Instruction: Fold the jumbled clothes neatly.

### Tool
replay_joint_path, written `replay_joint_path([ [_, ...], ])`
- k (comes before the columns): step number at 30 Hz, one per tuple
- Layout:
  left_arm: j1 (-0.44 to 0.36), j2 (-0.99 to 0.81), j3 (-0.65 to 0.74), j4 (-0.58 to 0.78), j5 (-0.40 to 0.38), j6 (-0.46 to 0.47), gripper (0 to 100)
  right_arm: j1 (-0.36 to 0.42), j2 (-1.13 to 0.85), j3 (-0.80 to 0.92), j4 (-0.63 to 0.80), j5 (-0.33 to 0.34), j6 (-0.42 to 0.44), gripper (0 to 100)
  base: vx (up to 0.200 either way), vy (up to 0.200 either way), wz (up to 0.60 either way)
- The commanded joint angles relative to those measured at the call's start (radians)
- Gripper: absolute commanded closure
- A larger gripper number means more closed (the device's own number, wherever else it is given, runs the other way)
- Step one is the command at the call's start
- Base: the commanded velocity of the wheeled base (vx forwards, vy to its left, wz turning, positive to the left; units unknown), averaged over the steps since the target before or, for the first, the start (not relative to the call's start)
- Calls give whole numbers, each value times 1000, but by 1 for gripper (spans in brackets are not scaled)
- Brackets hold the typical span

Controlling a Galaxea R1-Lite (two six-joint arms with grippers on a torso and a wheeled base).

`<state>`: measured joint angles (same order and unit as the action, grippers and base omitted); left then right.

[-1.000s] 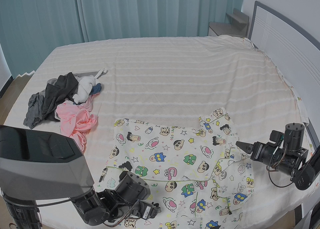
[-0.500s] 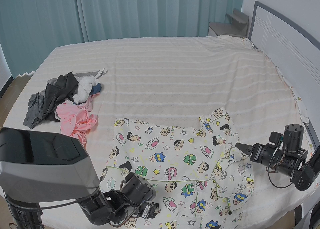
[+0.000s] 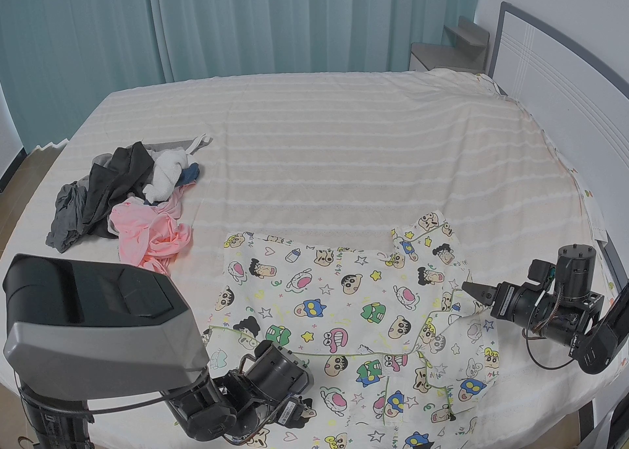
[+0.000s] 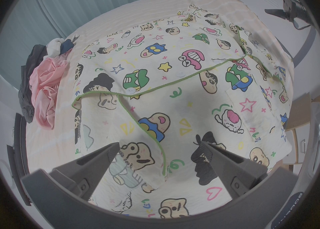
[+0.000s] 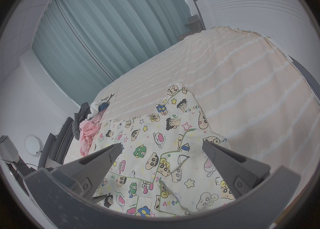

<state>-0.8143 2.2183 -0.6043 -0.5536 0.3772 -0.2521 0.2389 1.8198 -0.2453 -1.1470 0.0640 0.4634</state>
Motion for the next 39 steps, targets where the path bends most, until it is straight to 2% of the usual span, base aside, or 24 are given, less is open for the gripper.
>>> replay_joint_path([
  [1, 0, 9, 0, 0, 0, 1, 0, 0, 6, 0, 0, 0, 0, 0, 0, 0, 0],
  [3, 0, 9, 1, 0, 2, 1, 0, 0, 7, 1, 0, 2, 0, 0, 0, 0, 0],
  [4, 0, 9, 4, 0, 3, 2, 100, 0, 7, 1, 0, 2, 0, 0, 0, 0, 0],
  [10, 0, 8, 8, 0, 49, 8, 100, 0, 7, 6, 0, 0, 0, 0, 0, 0, 0],
  [24, 26, -74, 4, 98, 49, 24, 100, 0, 7, 6, -13, 7, 3, 0, 0, 0, 0],
  [34, 124, -164, 32, 155, 49, 67, 100, 0, 7, 8, -13, 7, 3, 0, 0, 0, 0],
  [39, 208, -203, 55, 156, 48, 113, 100, 0, 7, 8, -13, 7, 3, 0, 0, 0, 0],
])
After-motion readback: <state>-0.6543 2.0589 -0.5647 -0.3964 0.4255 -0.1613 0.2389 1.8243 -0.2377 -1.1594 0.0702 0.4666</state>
